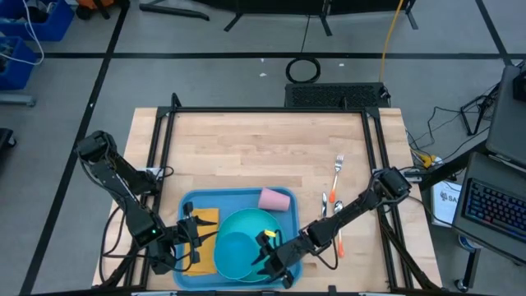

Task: Set up tray
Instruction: Adjust the blue bowl on the green plate in the blue tray

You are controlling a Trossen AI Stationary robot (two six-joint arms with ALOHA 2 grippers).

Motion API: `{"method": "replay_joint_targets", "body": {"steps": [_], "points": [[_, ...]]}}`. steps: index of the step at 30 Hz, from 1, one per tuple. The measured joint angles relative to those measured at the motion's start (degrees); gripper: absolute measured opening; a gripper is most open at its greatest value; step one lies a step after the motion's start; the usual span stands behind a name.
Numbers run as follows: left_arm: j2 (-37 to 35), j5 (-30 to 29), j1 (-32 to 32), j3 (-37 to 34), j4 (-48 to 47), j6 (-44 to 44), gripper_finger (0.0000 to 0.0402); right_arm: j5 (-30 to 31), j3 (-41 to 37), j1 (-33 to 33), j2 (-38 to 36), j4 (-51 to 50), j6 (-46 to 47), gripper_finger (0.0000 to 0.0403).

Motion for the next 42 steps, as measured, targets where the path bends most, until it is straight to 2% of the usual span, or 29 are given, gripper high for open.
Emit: {"method": "replay_joint_targets", "body": {"steps": [14,42], "points": [[0.0,0.0,0.5,0.0,0.0,0.1,0.012,-2.1,0.0,-1.4,0.0,-1.3,0.6,0.0138],[0.0,0.0,0.5,0.0,0.0,0.1,0.012,-3.7,0.0,-2.1,0.3,-3.1,-0.9,0.001]]}}
